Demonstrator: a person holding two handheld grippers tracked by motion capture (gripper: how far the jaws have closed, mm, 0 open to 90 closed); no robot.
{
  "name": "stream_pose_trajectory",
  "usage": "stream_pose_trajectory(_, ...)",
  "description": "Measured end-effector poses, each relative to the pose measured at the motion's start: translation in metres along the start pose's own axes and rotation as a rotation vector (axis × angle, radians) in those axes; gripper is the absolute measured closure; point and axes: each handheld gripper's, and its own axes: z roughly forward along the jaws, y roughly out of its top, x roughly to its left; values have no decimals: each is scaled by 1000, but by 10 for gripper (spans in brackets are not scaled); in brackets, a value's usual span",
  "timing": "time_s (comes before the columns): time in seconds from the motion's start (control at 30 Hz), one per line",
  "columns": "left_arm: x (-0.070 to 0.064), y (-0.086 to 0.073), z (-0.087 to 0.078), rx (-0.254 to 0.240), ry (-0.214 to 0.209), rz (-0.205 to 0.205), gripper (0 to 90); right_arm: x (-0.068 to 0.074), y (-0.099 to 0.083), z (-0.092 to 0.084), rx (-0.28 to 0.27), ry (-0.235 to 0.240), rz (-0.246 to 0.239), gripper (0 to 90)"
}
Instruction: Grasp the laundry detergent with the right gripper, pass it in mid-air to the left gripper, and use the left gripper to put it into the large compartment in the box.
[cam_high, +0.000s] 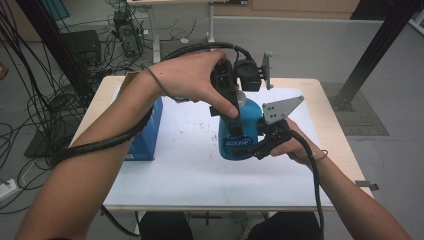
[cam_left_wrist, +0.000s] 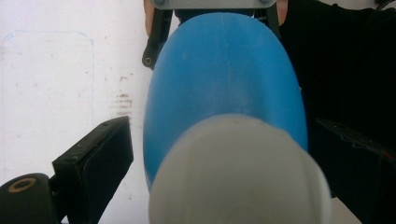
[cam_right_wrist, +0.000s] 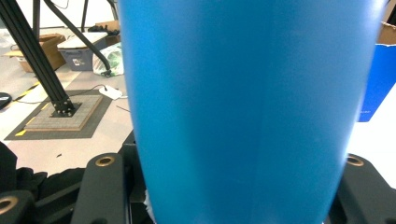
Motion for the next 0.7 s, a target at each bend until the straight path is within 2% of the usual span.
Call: stream_pose_trajectory(0.7,-2,0,-1,10,6,-4,79,1,1,0,6,-5,-6,406)
